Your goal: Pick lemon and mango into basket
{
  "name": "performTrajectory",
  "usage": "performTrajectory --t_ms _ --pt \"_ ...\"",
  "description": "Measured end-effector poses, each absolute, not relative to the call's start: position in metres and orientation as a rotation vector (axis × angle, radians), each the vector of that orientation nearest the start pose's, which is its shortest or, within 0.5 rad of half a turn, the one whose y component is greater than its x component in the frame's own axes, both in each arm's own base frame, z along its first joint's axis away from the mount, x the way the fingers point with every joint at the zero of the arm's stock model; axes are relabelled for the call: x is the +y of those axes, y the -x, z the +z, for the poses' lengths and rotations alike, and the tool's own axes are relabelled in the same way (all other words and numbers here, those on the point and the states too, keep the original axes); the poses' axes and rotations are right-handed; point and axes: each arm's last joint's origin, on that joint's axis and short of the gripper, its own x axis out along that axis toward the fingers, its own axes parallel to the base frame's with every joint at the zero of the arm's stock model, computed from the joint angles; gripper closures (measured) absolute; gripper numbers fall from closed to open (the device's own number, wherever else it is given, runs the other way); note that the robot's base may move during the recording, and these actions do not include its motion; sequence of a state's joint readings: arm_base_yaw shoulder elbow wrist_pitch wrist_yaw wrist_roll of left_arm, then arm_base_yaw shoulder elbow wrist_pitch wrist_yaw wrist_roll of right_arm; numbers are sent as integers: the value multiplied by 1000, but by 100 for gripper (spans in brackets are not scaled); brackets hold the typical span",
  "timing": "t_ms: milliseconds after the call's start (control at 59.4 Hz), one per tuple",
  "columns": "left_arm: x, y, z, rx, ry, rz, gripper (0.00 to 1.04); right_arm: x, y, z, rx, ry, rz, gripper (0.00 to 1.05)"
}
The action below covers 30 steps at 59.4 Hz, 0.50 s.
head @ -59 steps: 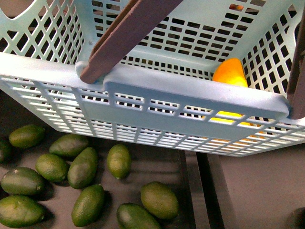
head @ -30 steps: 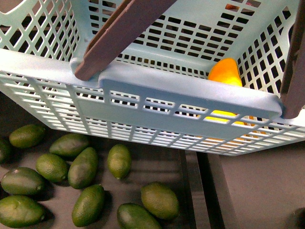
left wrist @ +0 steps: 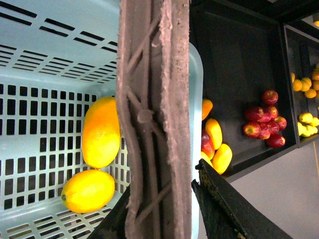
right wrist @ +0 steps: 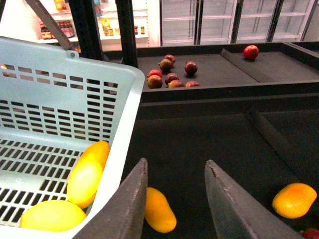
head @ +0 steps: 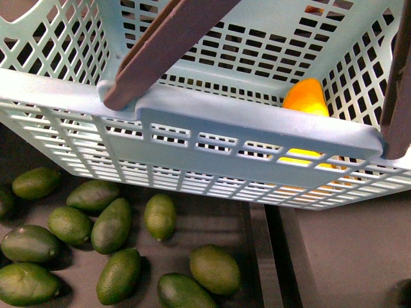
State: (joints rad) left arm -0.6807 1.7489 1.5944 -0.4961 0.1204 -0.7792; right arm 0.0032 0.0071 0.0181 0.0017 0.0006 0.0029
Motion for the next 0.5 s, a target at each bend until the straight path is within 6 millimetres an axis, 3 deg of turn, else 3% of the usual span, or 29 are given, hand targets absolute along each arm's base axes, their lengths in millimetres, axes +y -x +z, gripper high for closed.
performTrajectory --t_ms 84,303,505 --pt "-251 -305 326 897 527 -476 79 0 -97 169 -13 -3 3 44" --pt "-252 -304 326 897 525 -478 79 0 -97 169 -11 -3 0 7" --pt "-255 -301 327 911 533 -497 79 0 -97 169 -13 -3 0 9"
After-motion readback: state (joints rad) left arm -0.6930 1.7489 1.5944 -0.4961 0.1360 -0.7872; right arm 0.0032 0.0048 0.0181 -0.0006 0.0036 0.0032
